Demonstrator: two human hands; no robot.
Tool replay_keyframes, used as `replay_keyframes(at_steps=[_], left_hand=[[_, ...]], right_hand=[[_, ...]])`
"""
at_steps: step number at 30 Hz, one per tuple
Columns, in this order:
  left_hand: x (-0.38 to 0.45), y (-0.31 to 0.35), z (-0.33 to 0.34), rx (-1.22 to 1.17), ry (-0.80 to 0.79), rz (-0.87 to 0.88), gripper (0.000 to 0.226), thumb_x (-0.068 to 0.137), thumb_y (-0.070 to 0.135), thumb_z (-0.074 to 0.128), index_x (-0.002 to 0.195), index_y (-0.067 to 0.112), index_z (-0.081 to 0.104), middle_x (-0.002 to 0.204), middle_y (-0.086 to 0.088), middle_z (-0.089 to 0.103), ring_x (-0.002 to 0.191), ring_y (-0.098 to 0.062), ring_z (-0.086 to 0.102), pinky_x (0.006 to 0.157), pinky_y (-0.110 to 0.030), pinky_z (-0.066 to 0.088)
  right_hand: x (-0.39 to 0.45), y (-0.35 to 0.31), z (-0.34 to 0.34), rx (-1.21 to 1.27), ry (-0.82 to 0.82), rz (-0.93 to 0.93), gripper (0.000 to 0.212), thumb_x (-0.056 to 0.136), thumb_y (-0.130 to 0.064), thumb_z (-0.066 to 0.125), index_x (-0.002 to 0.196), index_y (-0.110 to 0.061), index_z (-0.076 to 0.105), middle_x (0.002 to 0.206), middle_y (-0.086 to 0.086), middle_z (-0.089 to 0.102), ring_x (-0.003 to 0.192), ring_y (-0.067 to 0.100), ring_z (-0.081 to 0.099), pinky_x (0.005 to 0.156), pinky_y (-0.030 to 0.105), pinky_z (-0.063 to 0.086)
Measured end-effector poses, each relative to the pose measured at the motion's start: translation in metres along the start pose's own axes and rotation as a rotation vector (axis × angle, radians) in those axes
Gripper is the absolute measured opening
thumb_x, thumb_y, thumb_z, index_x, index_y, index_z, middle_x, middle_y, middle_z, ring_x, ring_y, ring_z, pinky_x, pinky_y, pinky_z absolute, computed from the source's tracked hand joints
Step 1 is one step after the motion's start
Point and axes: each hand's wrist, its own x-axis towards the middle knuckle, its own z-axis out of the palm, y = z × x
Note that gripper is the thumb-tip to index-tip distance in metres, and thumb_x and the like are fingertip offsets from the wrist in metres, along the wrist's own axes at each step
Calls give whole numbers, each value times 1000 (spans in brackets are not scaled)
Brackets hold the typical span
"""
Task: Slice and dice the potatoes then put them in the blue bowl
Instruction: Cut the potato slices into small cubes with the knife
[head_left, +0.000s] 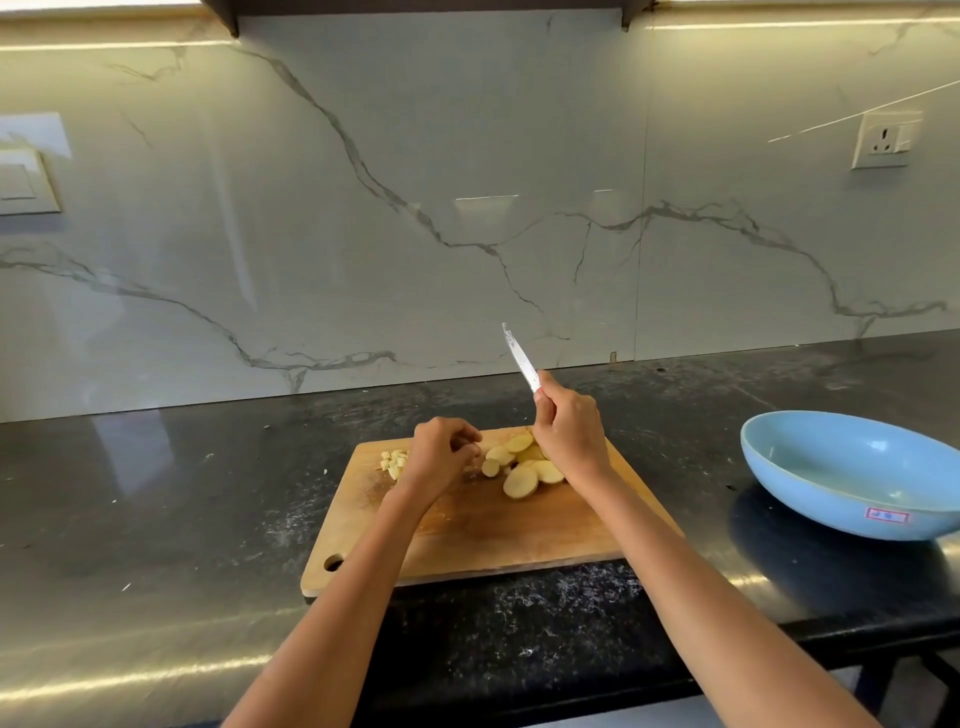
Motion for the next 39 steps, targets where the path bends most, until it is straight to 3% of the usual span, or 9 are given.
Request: replay_keyframes(at_steps=[6, 11, 17, 20, 28, 31, 34, 37, 39], left_hand=[[-4, -1, -3, -4, -186, -32, 29, 80, 12, 71, 107, 6, 65, 101, -8, 68, 87, -10, 60, 77, -15, 48], [-4, 5, 0, 57, -271, 8, 26, 83, 13, 67, 109, 10, 66, 107, -5, 67, 93, -10, 58, 82, -15, 46], [-7, 5, -8, 63, -252, -24, 22, 85, 9, 64, 106, 7, 69, 106, -8, 69, 91, -13, 59, 78, -15, 44], [-12, 4, -14, 20, -275, -52, 21, 85, 5, 63, 104, 8, 71, 105, -6, 69, 86, -10, 57, 70, -12, 44], [-37, -1, -22, -76, -205, -1, 31, 85, -4, 59, 114, 4, 64, 104, -9, 69, 89, -9, 61, 70, -6, 47], [-43, -4, -21, -87, -149, -26, 35, 77, 2, 71, 112, 0, 64, 95, -10, 69, 81, -8, 60, 64, -2, 44], [-48, -3, -19, -104, -117, -45, 43, 72, 6, 77, 113, 1, 63, 86, -7, 68, 76, -9, 61, 62, -3, 45], [-51, -1, -17, -74, -83, -36, 44, 73, 8, 77, 115, 3, 63, 90, -9, 71, 77, -8, 62, 62, -4, 46], [-52, 0, -17, -65, -77, -31, 41, 74, 8, 76, 113, 4, 64, 91, -8, 71, 78, -8, 62, 63, -5, 47]], right_hand=[[-2, -2, -3, -3, -18, 16, 35, 98, -8, 44, 132, -3, 52, 93, 17, 70, 67, 17, 61, 54, 24, 51], [-2, -1, -4, -12, -21, 37, 36, 98, -10, 44, 132, -5, 52, 92, 16, 69, 67, 17, 62, 57, 31, 55], [-5, -4, -5, -32, -88, 58, 35, 98, -9, 43, 132, -3, 52, 100, 18, 69, 70, 20, 64, 49, 15, 43], [-12, -11, -8, -47, -124, 60, 36, 98, -9, 43, 133, -4, 51, 101, 17, 69, 61, 9, 56, 44, 8, 32], [-63, -43, -31, -19, -238, 44, 37, 97, -9, 44, 133, -6, 51, 85, 5, 64, 46, 6, 44, 40, 17, 36], [-81, -49, -46, -184, -324, 23, 26, 96, -10, 43, 110, -13, 65, 74, -1, 61, 44, 7, 41, 38, 19, 31], [-93, -55, -53, -328, -430, 17, 31, 97, -11, 41, 73, -27, 52, 62, -9, 49, 47, 6, 40, 40, 18, 31], [-97, -58, -50, -376, -466, 20, 28, 98, -14, 39, 113, -18, 63, 85, -2, 67, 62, 6, 51, 46, 14, 35], [-98, -64, -49, -388, -483, 42, 30, 98, -14, 40, 121, -15, 59, 94, 0, 67, 73, 8, 59, 53, 15, 41]])
